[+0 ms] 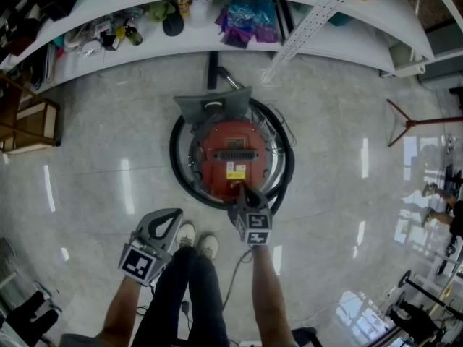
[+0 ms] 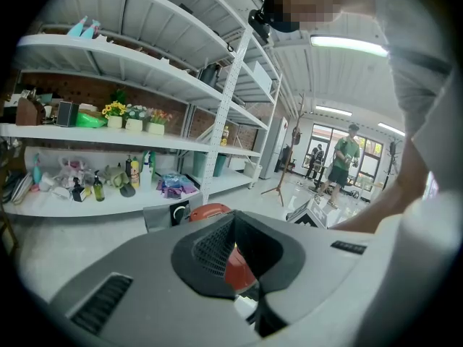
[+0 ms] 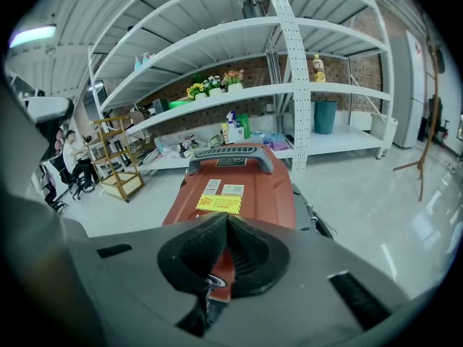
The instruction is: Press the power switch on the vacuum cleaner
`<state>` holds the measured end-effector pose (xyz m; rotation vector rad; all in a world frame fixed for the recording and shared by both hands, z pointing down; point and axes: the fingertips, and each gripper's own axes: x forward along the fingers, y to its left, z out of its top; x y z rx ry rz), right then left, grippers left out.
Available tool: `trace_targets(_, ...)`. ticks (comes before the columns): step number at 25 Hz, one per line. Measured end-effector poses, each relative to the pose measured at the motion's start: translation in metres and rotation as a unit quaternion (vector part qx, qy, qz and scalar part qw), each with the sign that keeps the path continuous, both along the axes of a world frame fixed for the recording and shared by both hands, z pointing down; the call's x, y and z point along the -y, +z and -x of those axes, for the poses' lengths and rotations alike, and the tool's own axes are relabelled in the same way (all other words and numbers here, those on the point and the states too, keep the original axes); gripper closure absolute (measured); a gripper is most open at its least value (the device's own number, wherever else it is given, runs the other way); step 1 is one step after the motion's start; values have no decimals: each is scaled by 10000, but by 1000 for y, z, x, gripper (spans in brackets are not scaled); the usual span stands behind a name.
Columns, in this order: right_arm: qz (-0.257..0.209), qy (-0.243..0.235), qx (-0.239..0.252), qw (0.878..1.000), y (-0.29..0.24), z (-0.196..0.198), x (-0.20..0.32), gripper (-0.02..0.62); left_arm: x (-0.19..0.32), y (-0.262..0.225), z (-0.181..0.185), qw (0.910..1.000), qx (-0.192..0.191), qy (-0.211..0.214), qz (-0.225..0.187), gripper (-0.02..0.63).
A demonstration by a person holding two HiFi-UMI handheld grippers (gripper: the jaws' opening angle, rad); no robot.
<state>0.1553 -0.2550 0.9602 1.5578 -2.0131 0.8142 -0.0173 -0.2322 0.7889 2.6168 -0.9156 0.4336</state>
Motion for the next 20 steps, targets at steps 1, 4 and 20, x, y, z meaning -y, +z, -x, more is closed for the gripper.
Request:
trace_targets(1,12,15,-2,10000,1,-1,-1,592,0,-2,0,10000,-1,3,-15,598)
trace_targets(4,-27,70,5,10000,-3,-5,-1,592,2,-7,1,10000,6,-18,-32,600)
trace_targets(20,-402,83,97,9991,-73,0,-1,592,2,-47,0,9999,-23,-4,-170,598)
